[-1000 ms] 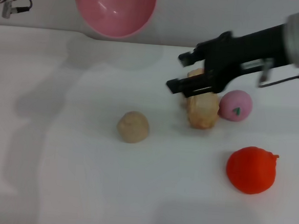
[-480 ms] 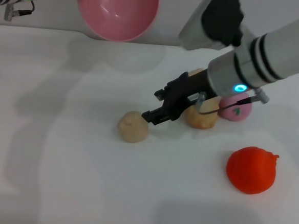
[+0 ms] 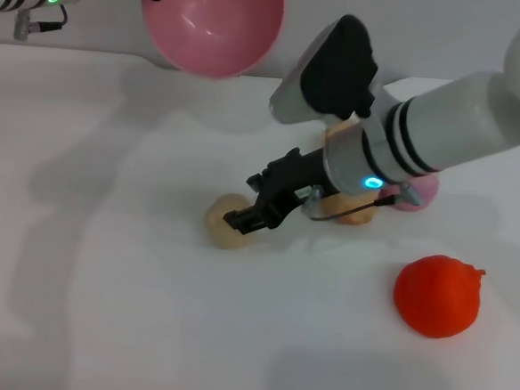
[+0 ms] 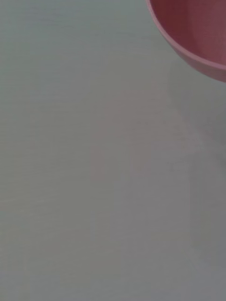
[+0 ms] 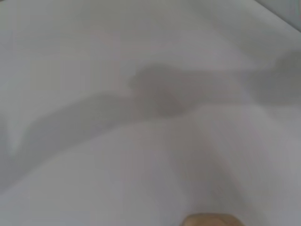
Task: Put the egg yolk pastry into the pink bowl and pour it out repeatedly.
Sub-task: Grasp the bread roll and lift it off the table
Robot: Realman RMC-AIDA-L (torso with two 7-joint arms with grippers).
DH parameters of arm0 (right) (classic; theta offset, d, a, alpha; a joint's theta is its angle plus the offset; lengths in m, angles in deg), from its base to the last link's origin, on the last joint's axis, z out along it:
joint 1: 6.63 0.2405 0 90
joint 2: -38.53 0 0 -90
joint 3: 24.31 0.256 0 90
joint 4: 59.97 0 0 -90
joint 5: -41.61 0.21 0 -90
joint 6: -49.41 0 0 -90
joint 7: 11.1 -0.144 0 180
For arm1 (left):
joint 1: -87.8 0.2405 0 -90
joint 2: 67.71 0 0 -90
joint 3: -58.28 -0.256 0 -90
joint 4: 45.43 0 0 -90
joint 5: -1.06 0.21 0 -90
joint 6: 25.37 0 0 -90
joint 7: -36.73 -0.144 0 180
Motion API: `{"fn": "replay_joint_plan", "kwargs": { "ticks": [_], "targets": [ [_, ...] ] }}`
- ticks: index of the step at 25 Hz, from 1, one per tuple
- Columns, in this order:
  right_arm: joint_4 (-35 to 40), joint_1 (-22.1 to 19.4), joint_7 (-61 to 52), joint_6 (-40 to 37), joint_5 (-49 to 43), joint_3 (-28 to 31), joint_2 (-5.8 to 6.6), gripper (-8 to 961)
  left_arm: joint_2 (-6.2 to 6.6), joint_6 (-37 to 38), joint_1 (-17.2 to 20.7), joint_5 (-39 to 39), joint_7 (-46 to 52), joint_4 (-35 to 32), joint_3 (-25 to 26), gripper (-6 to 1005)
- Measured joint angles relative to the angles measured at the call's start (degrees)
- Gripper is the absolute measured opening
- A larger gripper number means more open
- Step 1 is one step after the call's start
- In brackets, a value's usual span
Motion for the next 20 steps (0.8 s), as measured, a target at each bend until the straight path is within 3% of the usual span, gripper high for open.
{"fn": "replay_joint_plan", "kwargs": {
  "ticks": [8, 9, 11, 13, 16, 20],
  "targets": [
    [-0.7, 0.1, 0.1, 1.2, 1.7, -2.8, -0.01, 650, 0.95, 6.0, -0.9, 3.2, 7.6, -0.4, 0.5, 42],
    [-0.7, 0.2, 0.0, 1.3, 1.7, -3.2, -0.01, 650, 1.91, 12.3, -2.8, 9.7, 14.5, -0.7, 0.5, 42],
    [-0.7, 0.3, -0.2, 1.3, 1.8, -3.7, -0.04, 649, 2.12, 14.8, -3.6, 12.4, 16.7, -0.7, 0.5, 42],
    [-0.7, 0.5, -0.3, 1.3, 1.8, -4.3, -0.09, 649, 2.12, 14.8, -3.6, 12.4, 16.7, -0.7, 0.5, 42],
    [-0.7, 0.6, -0.4, 1.5, 1.8, -4.7, -0.12, 648, 3.13, 22.9, -5.7, 16.1, 19.7, -0.9, 0.5, 41],
    [-1.2, 0.7, -1.3, 3.4, 1.9, -6.2, -0.17, 648, 3.76, 26.9, -6.4, 16.9, 20.4, -1.4, 0.9, 41]
  ]
}}
